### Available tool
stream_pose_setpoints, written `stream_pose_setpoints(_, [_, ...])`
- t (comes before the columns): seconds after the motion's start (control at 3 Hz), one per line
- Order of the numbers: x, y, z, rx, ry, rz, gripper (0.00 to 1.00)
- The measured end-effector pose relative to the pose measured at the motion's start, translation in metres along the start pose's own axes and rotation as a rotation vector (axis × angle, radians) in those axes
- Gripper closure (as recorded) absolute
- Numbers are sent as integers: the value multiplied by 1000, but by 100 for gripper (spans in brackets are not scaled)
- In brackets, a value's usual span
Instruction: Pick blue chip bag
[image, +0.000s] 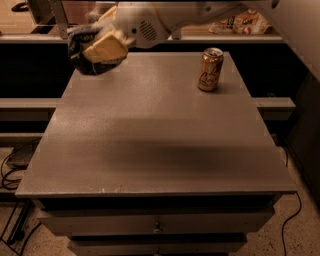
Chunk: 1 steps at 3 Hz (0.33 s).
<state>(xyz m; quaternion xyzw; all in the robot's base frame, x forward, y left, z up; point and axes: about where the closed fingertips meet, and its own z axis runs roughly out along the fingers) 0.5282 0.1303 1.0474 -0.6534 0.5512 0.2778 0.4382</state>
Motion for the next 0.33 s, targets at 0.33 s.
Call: stream_pose_setpoints(0.33, [-18,-9,-16,28,-18,-29,100])
